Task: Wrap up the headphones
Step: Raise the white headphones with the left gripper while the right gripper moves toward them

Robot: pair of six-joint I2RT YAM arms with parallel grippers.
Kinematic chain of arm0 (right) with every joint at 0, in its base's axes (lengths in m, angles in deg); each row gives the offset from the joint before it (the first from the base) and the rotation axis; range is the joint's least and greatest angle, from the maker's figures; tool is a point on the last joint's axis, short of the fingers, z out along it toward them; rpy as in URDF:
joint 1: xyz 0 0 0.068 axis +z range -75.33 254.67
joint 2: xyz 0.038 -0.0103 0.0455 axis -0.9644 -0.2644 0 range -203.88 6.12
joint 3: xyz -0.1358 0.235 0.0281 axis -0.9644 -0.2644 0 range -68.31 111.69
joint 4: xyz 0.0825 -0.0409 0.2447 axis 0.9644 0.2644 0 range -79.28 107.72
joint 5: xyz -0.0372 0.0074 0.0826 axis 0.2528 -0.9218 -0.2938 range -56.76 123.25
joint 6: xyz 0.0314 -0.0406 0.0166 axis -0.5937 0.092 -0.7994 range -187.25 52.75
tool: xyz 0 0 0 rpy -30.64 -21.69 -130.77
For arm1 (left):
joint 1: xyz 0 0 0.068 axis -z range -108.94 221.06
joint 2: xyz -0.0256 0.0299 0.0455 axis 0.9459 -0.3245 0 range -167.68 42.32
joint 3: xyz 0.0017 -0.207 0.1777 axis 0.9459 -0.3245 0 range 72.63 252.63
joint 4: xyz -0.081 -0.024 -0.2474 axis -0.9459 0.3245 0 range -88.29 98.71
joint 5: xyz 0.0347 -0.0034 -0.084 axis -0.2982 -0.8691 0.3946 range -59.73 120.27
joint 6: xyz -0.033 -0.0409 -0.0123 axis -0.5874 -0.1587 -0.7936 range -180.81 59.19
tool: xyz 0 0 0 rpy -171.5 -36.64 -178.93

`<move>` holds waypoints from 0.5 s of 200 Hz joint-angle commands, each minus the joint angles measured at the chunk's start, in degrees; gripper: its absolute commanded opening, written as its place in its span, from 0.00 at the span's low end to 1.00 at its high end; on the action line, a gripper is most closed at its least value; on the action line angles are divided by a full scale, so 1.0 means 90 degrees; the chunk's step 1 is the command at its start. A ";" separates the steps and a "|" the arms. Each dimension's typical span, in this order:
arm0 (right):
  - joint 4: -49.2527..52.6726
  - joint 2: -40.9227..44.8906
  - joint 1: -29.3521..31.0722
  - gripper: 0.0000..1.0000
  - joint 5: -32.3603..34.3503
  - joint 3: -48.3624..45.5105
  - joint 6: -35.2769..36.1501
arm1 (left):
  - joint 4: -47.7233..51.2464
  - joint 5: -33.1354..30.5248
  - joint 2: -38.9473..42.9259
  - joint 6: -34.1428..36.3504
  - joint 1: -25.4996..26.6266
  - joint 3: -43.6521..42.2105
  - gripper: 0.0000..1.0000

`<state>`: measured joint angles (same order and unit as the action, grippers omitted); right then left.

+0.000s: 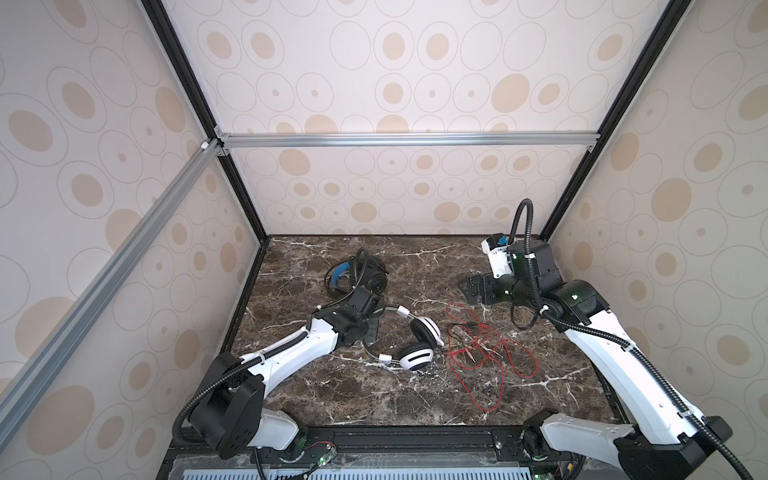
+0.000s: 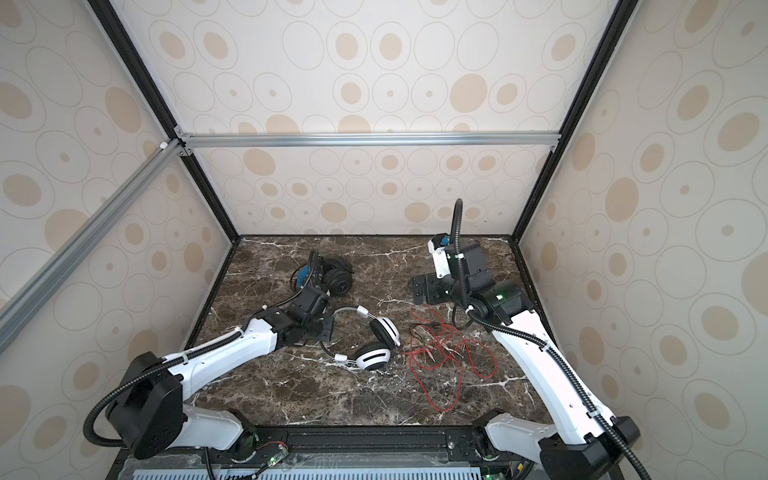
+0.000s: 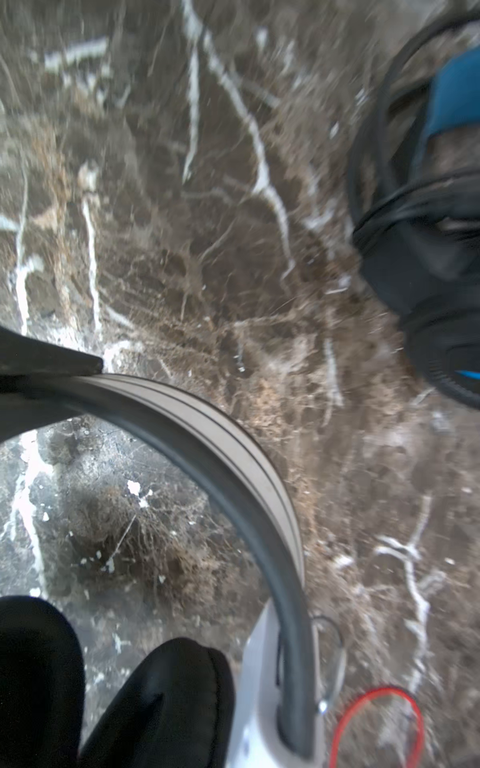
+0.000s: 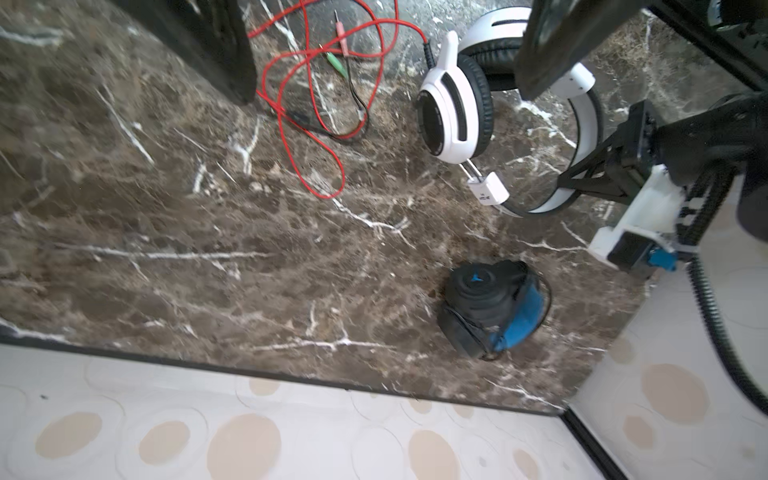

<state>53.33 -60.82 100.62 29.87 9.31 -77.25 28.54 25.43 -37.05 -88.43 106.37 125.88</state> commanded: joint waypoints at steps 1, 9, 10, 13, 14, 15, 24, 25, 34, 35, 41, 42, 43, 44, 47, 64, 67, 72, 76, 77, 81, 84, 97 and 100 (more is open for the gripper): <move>-0.0952 0.0216 0.0029 1.00 -0.1348 -0.0160 0.0688 | 0.0294 0.0001 0.0489 0.0447 -0.0107 0.0964 0.00; -0.1143 0.0225 0.0020 1.00 -0.1747 -0.0123 0.0938 | 0.0480 -0.0077 0.0578 0.0529 -0.0138 0.1249 0.00; -0.1156 0.0223 0.0023 1.00 -0.1804 -0.0116 0.0966 | 0.0493 -0.0087 0.0587 0.0539 -0.0141 0.1289 0.00; -0.1168 0.0211 0.0025 1.00 -0.1900 -0.0075 0.1060 | 0.0576 -0.0125 0.0619 0.0562 -0.0142 0.1400 0.00; -0.1164 0.0211 0.0021 1.00 -0.1944 -0.0058 0.1081 | 0.0599 -0.0135 0.0632 0.0565 -0.0143 0.1442 0.00; -0.1162 0.0196 0.0023 1.00 -0.1981 -0.0040 0.1115 | 0.0621 -0.0145 0.0639 0.0567 -0.0149 0.1483 0.00; -0.1004 0.0103 0.0016 1.00 -0.2268 0.0172 0.1400 | 0.0821 -0.0254 0.0708 0.0637 -0.0146 0.1837 0.00; -0.0975 0.0094 0.0016 1.00 -0.2294 0.0192 0.1431 | 0.0839 -0.0263 0.0716 0.0642 -0.0145 0.1876 0.00; -0.0770 -0.0016 0.0007 1.00 -0.2538 0.0361 0.1676 | 0.1037 -0.0400 0.0759 0.0708 -0.0158 0.2209 0.00; -0.0755 -0.0020 0.0007 1.00 -0.2575 0.0380 0.1701 | 0.1049 -0.0419 0.0761 0.0712 -0.0156 0.2247 0.00; -0.0670 -0.0050 0.0008 1.00 -0.2747 0.0407 0.1831 | 0.1179 -0.0525 0.0757 0.0764 -0.0154 0.2445 0.00; -0.0661 -0.0052 0.0007 1.00 -0.2768 0.0412 0.1847 | 0.1204 -0.0545 0.0755 0.0774 -0.0159 0.2478 0.00; -0.0657 -0.0057 0.0012 1.00 -0.2803 0.0410 0.1865 | 0.1221 -0.0560 0.0749 0.0788 -0.0156 0.2509 0.00; -0.0655 -0.0060 0.0009 1.00 -0.2830 0.0404 0.1883 | 0.1229 -0.0578 0.0746 0.0800 -0.0155 0.2539 0.00; -0.0651 -0.0054 0.0007 1.00 -0.2895 0.0394 0.1924 | 0.1298 -0.0620 0.0736 0.0840 -0.0166 0.2628 0.00; -0.0827 -0.0017 -0.0053 1.00 -0.3238 0.0192 0.1959 | 0.1628 -0.0979 0.0644 0.1046 -0.0170 0.3073 0.00; -0.0889 0.0003 -0.0075 1.00 -0.3305 0.0143 0.1937 | 0.1687 -0.1048 0.0628 0.1059 -0.0181 0.3140 0.00; -0.0994 0.0024 -0.0143 1.00 -0.3446 0.0076 0.1893 | 0.1772 -0.1127 0.0608 0.1089 -0.0184 0.3243 0.00; -0.1078 0.0043 -0.0202 1.00 -0.3570 0.0039 0.1837 | 0.1824 -0.1179 0.0598 0.1109 -0.0193 0.3312 0.00; -0.1100 0.0049 -0.0220 1.00 -0.3604 0.0023 0.1826 | 0.1829 -0.1190 0.0597 0.1107 -0.0203 0.3331 0.00; -0.1176 0.0062 -0.0272 1.00 -0.3728 -0.0014 0.1773 | 0.1881 -0.1222 0.0590 0.1136 -0.0215 0.3396 0.00; -0.1206 0.0069 -0.0292 1.00 -0.3778 -0.0027 0.1750 | 0.1887 -0.1236 0.0593 0.1148 -0.0231 0.3450 0.00; -0.1421 0.0108 -0.0392 1.00 -0.4047 -0.0129 0.1629 | 0.1990 -0.1290 0.0561 0.1245 -0.0286 0.3619 0.00; -0.1445 0.0110 -0.0398 1.00 -0.4079 -0.0145 0.1619 | 0.2021 -0.1307 0.0560 0.1258 -0.0299 0.3671 0.00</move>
<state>44.46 -60.86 98.55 0.78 9.66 -62.93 42.75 16.86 -31.98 -79.44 104.76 154.52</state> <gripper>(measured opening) 0.997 0.061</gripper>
